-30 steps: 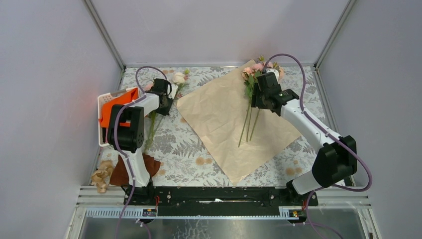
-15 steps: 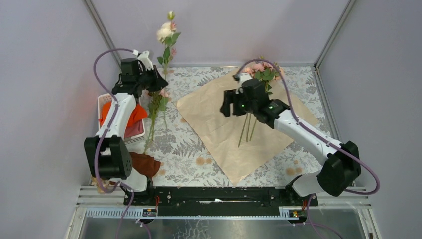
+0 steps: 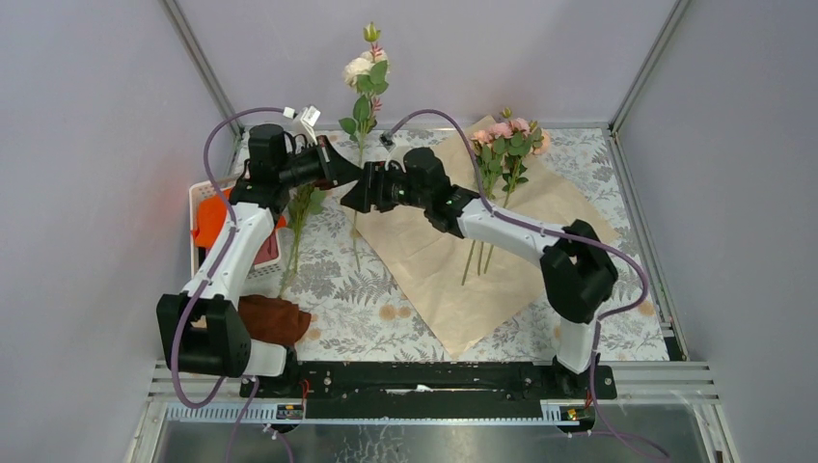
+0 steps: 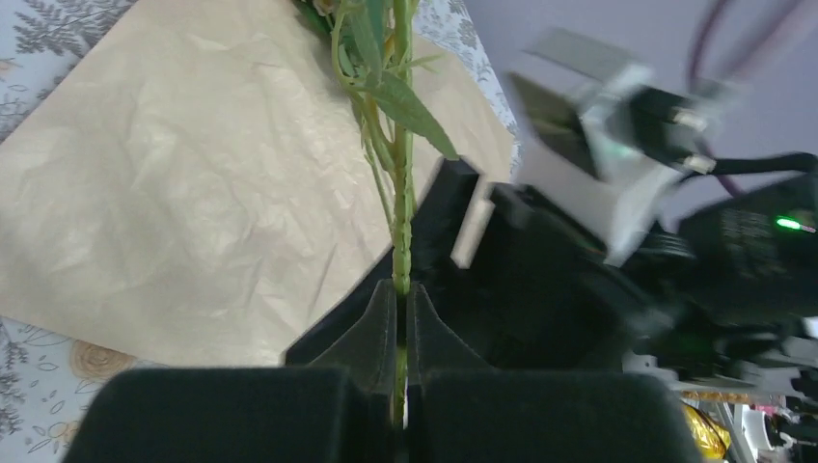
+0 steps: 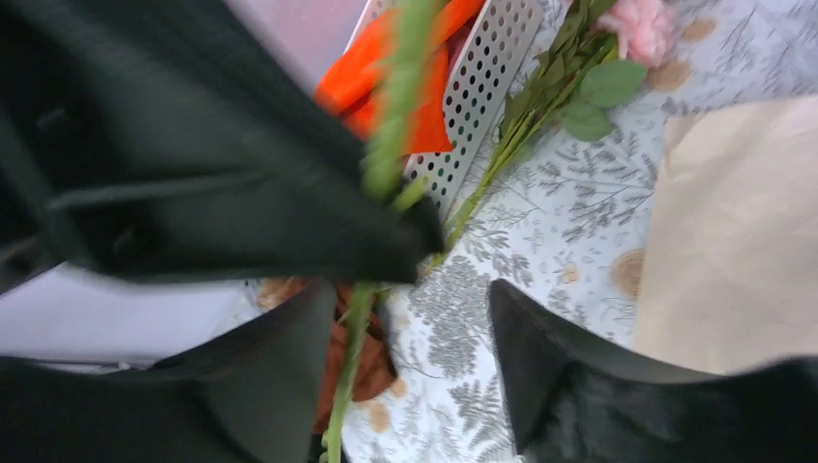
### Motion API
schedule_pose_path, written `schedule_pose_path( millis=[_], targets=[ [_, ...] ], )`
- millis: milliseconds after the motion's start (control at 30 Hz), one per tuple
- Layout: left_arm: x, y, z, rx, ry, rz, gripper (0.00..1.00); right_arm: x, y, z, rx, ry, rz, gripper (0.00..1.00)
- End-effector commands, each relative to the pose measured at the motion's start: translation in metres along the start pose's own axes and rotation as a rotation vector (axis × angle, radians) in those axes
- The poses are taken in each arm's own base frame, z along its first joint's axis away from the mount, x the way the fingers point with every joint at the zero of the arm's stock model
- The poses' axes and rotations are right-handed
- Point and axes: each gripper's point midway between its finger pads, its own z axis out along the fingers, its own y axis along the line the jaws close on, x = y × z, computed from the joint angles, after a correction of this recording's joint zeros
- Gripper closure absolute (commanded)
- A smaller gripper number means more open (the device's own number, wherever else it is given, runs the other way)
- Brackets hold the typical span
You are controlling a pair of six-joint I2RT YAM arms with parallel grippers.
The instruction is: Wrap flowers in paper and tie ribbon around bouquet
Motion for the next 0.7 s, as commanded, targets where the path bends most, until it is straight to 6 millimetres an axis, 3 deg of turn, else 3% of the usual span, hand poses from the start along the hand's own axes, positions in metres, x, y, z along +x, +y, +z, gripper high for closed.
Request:
schedule_pose_path(
  millis=[0, 100, 167, 233, 267, 300, 500, 667],
  targets=[
    [-0.012, -0.033, -0.009, 0.086, -0.061, 0.084, 1.00, -0.027, 0.023, 0.015, -0.096, -0.074, 0.070, 0.50],
    [-0.008, -0.030, -0.010, 0.073, -0.060, 0.093, 1.00, -0.025, 0.007, 0.014, -0.016, -0.083, 0.089, 0.95],
    [-0.005, -0.020, -0.010, 0.030, -0.050, 0.109, 0.94, -0.022, -0.016, 0.005, 0.099, -0.085, 0.100, 1.00],
    [-0.002, -0.002, -0.011, -0.058, -0.007, 0.173, 0.25, -0.017, -0.047, -0.012, 0.209, -0.073, 0.121, 1.00],
    [-0.002, 0.012, -0.013, -0.124, 0.016, 0.229, 0.08, -0.012, -0.066, -0.023, 0.266, -0.058, 0.141, 1.00],
    [-0.005, 0.031, -0.016, -0.224, 0.028, 0.281, 0.02, -0.008, -0.086, -0.036, 0.330, -0.049, 0.158, 1.00],
    [0.001, 0.133, -0.049, -0.670, 0.141, 0.565, 0.01, 0.035, -0.217, -0.141, 0.933, 0.045, 0.061, 1.00],
    [0.019, 0.196, -0.067, -0.895, 0.274, 0.660, 0.01, 0.049, -0.273, -0.184, 1.122, 0.118, 0.090, 0.98]
  ],
)
